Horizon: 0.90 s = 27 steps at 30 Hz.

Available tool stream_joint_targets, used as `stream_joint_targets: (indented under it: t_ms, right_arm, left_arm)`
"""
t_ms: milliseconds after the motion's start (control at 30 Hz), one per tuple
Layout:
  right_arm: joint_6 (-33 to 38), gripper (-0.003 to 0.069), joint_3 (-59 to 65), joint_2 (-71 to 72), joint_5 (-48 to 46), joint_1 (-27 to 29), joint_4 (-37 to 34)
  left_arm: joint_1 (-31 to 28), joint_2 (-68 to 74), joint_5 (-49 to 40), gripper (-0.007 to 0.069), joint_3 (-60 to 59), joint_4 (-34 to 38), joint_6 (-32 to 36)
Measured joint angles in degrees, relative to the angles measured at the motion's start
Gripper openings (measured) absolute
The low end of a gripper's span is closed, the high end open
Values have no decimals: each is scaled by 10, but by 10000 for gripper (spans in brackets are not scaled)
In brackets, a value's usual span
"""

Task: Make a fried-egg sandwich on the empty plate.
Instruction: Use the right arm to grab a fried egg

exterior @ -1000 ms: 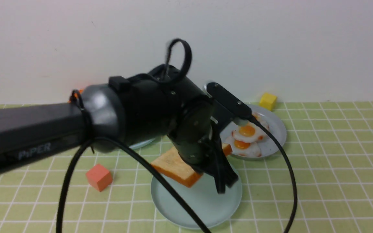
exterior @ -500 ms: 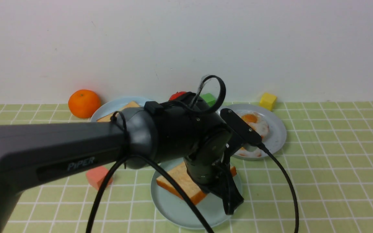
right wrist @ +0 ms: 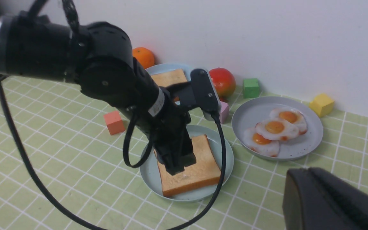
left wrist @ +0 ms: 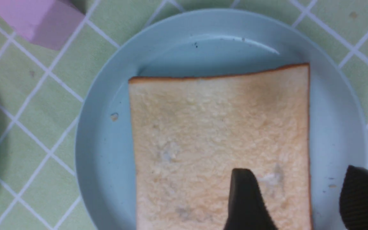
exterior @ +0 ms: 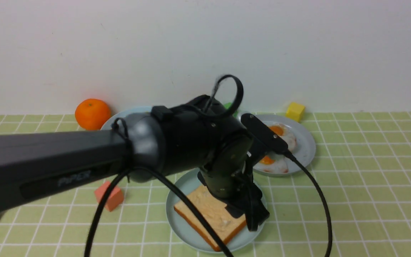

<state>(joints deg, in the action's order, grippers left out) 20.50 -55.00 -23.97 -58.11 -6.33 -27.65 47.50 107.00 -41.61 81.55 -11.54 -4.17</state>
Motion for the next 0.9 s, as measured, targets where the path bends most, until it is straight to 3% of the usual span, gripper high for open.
stream_joint_targets:
  t_ms: [167, 367, 433, 633, 767, 900]
  right_arm:
    - [-33, 36, 18, -23, 28, 0, -1]
    - [-90, 43, 45, -170, 53, 0, 0]
    - [-93, 48, 45, -235, 83, 0, -1]
    - [-96, 78, 39, -419, 179, 1, -36]
    - [-95, 134, -6, -547, 189, 1, -69]
    - [-95, 242, -92, -678, 189, 1, -96]
  left_arm:
    - [0, -89, -23, 360, 7, 33, -19]
    - [0, -286, -21, 43, -19, 69, -29]
    - [0, -348, -11, -13, -55, 79, -28]
    - [0, -503, 25, -13, -211, 104, -28]
    - [0, -600, 66, -13, -311, 110, -27]
    - [0, -682, 144, -13, -383, 115, -27]
